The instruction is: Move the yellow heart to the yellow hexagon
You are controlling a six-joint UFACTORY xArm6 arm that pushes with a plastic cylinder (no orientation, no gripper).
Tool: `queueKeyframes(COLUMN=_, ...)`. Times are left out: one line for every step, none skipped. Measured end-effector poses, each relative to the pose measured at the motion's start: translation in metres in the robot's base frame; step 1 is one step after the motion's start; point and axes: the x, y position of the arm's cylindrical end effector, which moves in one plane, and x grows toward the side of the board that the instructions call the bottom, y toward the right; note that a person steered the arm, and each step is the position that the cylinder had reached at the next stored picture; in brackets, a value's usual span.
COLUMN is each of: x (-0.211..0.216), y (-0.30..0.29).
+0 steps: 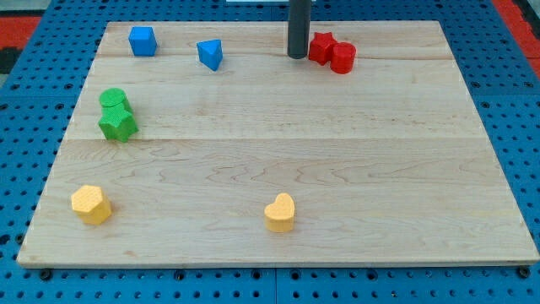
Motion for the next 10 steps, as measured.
queueKeyframes(x=-0.003, y=-0.066)
queueKeyframes(x=-0.007, y=-0.133)
queueKeyframes(x=0.016, y=-0.144)
queueKeyframes(x=0.002, y=-0.169)
queueKeyframes(x=-0.001, y=-0.185)
queueKeyframes(x=-0.001, y=-0.185)
queueKeyframes(x=0.034, y=-0.128)
queueKeyframes(x=0.123, y=-0.043)
queueKeyframes(x=0.205, y=0.057)
queueKeyframes(x=0.272, y=0.073)
